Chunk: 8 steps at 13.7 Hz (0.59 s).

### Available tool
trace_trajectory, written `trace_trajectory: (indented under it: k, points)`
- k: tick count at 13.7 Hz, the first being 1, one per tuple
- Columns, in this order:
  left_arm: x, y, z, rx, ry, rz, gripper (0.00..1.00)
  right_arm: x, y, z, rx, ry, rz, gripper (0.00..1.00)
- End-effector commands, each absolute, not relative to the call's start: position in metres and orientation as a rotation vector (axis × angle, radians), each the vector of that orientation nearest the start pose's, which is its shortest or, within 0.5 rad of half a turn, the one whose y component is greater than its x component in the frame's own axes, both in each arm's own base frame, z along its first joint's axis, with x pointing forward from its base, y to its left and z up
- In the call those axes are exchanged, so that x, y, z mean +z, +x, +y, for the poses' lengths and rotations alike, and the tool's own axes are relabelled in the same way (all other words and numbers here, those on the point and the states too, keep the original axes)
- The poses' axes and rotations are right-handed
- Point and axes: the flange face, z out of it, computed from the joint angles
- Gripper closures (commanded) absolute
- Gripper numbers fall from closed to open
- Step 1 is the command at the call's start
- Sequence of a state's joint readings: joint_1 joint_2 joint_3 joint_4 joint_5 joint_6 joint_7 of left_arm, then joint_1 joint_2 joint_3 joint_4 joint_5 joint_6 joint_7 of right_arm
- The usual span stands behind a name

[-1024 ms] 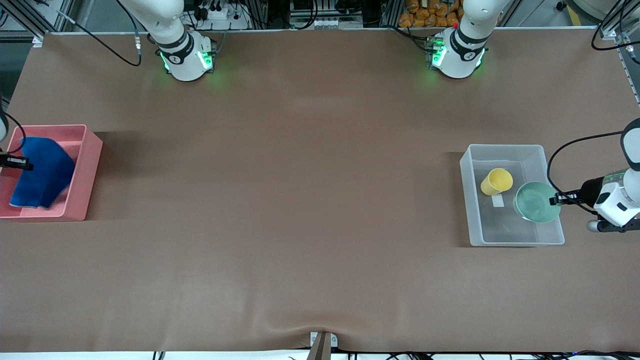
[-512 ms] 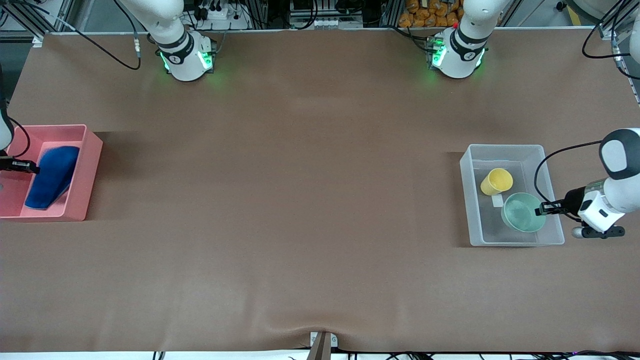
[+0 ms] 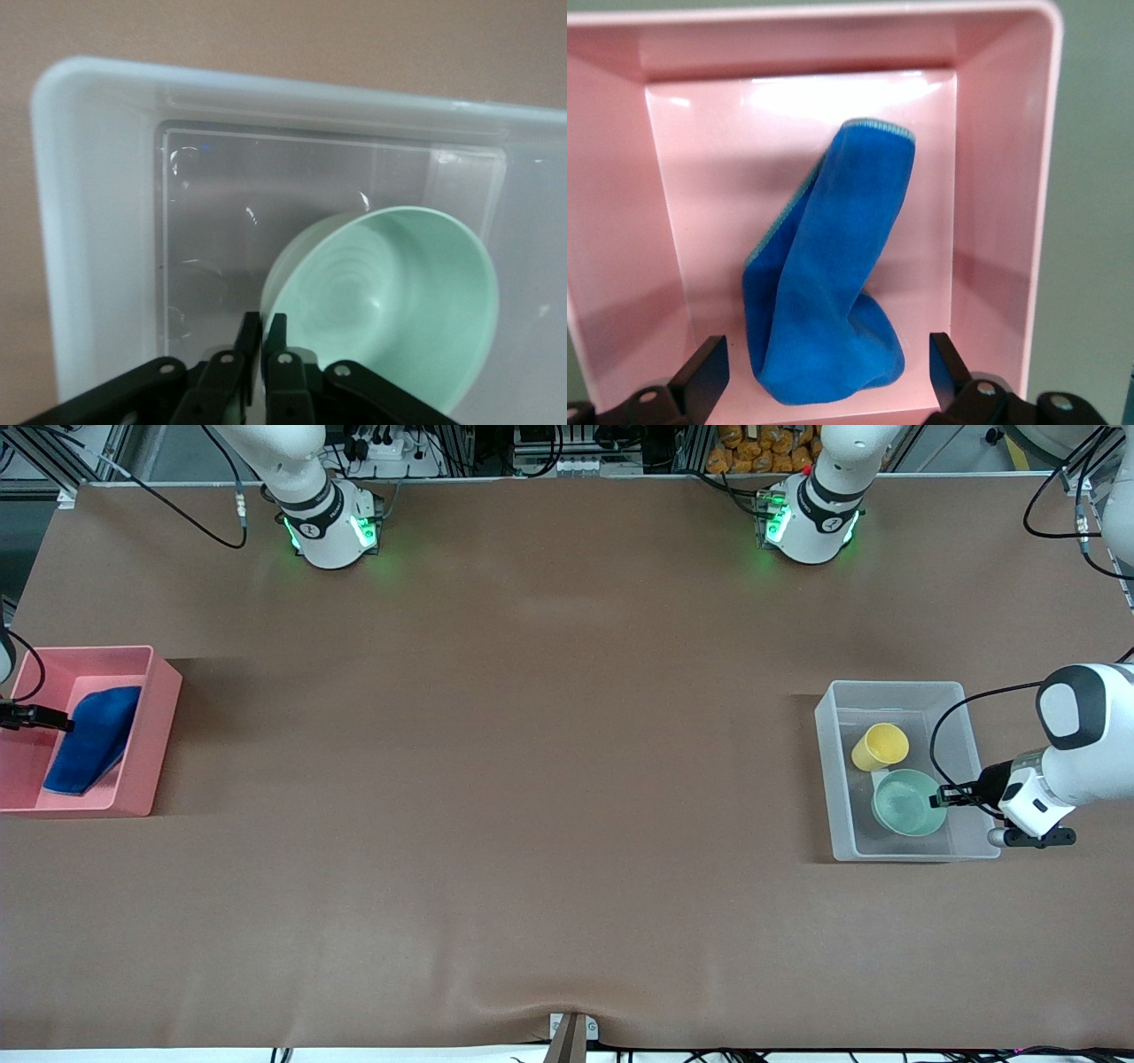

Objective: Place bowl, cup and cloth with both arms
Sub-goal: 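Lower the bowl into the clear bin while the right gripper releases the cloth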

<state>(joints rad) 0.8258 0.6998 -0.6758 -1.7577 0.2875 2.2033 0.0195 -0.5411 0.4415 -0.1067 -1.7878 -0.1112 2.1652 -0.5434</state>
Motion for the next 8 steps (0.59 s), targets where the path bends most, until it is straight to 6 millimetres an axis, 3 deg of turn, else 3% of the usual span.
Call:
trace_trajectory:
  k: [1,2,4,8]
  points:
    - [0.234,0.636,0.144,0.08,-3.331,-0.06,0.23,0.339,0.518,-0.379,0.144,-3.222,0.016,0.0]
    - [0.237,0.636,0.145,0.08,-3.327,-0.059,0.0,0.347,0.521,-0.374,0.116,-3.22,0.015,0.0]
    - [0.263,0.638,0.15,0.042,-3.293,-0.053,0.0,0.36,0.521,-0.371,0.076,-3.209,0.04,0.0]
    - [0.344,0.633,0.14,0.023,-3.198,-0.102,0.0,0.389,0.531,-0.343,0.057,-3.205,0.012,0.0]
